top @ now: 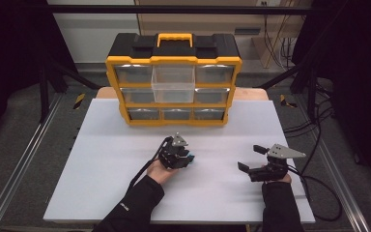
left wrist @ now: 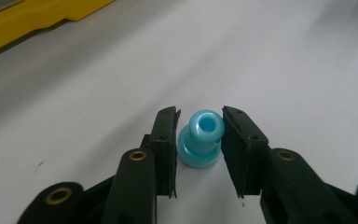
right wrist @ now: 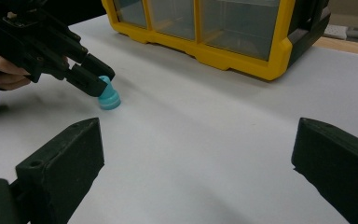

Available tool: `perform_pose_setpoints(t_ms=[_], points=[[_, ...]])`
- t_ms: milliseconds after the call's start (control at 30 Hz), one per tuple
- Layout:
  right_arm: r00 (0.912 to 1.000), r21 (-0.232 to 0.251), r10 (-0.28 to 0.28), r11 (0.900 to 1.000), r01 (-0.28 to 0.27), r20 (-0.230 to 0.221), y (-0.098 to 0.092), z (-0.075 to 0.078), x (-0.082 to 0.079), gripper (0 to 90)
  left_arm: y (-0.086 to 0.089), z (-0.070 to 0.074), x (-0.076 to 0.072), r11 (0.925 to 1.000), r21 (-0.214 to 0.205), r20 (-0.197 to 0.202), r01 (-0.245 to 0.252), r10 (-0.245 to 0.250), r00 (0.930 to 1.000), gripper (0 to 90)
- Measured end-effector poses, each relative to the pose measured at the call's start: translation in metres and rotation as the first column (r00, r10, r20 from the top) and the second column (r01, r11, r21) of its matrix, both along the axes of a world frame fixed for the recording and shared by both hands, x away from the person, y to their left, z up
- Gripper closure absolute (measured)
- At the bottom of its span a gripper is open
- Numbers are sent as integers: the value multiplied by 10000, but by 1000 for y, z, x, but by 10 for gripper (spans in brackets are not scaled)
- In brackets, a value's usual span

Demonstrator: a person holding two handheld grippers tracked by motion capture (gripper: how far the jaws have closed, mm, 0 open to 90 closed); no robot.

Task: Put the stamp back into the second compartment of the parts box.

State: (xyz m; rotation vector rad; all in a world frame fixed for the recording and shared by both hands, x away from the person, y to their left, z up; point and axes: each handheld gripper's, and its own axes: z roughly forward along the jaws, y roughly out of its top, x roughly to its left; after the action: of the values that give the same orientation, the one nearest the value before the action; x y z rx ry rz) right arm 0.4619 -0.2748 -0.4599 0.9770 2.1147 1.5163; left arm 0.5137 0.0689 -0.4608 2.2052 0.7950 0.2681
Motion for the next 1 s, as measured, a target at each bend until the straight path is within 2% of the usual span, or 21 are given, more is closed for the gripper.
perform_pose_setpoints(t_ms=[133,433,733,1000], points=[[10000,1,3,10000,-3,-3,0,0,0,27,-1,0,-1,10000,-33,-32,3,-3,10000,712],[10000,0,-1,10000,1,14,0,0,0,27,-1,0,0,10000,23,-22,-43,43,10000,719],[10000,-4,-4,10000,4,18,0,0,0,27,1,1,1,9999,-125,-74,-80,79,9999,723],[10000,-9,-8,10000,8,-10,0,0,0,27,4,8,-3,9994,-348,28,-53,54,10000,723]])
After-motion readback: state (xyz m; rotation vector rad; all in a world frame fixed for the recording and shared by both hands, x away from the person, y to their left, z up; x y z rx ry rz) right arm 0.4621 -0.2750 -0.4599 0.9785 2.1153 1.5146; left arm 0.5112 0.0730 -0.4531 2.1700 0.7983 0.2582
